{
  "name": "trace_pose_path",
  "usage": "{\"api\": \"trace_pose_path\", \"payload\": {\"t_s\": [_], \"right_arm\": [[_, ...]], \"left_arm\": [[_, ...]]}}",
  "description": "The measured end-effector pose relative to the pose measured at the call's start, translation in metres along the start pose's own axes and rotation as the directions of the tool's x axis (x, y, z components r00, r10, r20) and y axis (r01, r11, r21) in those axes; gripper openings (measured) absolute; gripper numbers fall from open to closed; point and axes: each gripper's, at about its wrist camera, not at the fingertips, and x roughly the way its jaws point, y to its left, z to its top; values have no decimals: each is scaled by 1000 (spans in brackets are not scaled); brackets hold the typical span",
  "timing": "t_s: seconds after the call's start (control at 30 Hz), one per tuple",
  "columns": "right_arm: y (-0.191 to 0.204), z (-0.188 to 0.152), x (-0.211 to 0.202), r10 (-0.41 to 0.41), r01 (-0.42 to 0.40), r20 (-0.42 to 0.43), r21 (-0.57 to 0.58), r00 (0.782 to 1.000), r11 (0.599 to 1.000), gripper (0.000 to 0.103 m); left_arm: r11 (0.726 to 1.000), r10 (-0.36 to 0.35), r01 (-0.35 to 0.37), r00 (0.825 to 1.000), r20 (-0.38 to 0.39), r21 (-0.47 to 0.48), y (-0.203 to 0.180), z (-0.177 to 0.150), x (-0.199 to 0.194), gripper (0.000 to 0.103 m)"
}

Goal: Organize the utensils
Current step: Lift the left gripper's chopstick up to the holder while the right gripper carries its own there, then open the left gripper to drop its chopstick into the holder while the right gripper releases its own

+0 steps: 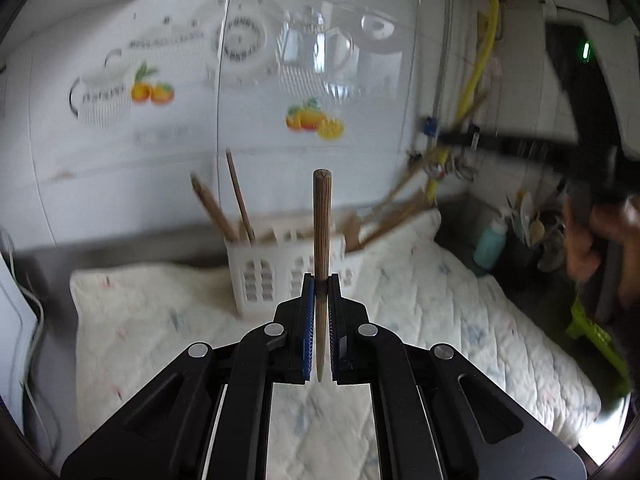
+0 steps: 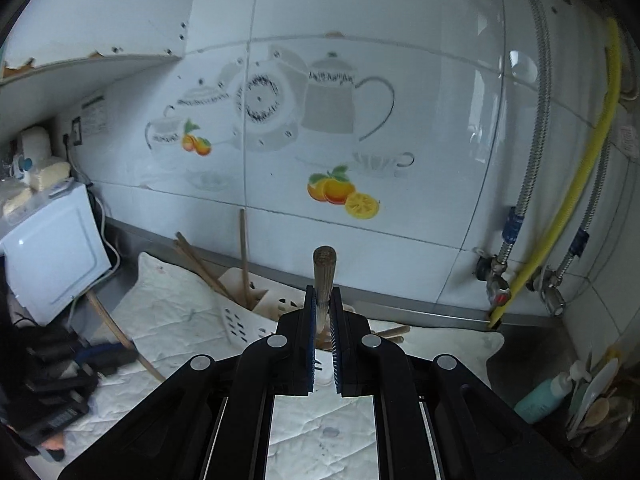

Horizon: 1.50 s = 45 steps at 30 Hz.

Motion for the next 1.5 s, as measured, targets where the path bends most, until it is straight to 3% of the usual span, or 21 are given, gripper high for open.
{"api": "trace_pose_path", "payload": {"t_s": [0.17, 0.4, 0.6, 0.73, 0.9, 1.03, 1.23, 1.5], "right_arm": [[0, -5, 28, 12, -12, -40, 5, 999, 1000, 6], [0, -12, 58, 28, -28, -80, -5, 996, 1000, 6], [-1, -18, 73, 36, -37, -96, -10, 995, 999, 7], [-2, -21, 78, 36, -38, -104, -13, 994, 999, 7], [-4, -25, 82, 37, -38, -113, -7, 993, 999, 7], [-4, -24, 78, 38, -38, -101, -2, 994, 999, 9], [-3, -21, 58, 28, -28, -67, -5, 997, 1000, 19], [2, -35, 16, 31, -30, -27, 18, 999, 999, 30]], "left_arm": [[999, 35, -35, 994, 100, 0, 5, 48, -1, 5], [991, 133, -137, 970, 202, 5, 12, 98, 14, 5], [983, 182, -184, 967, 179, -5, 22, 99, 51, 5], [983, 185, -184, 974, 132, -22, 32, 88, 72, 5], [983, 184, -182, 980, 77, -41, 41, 78, 85, 5], [983, 184, -181, 980, 81, -38, 39, 74, 82, 9], [983, 180, -177, 978, 102, -42, 34, 74, 65, 33], [985, 169, -165, 977, 129, -44, 22, 55, 20, 54]]}}
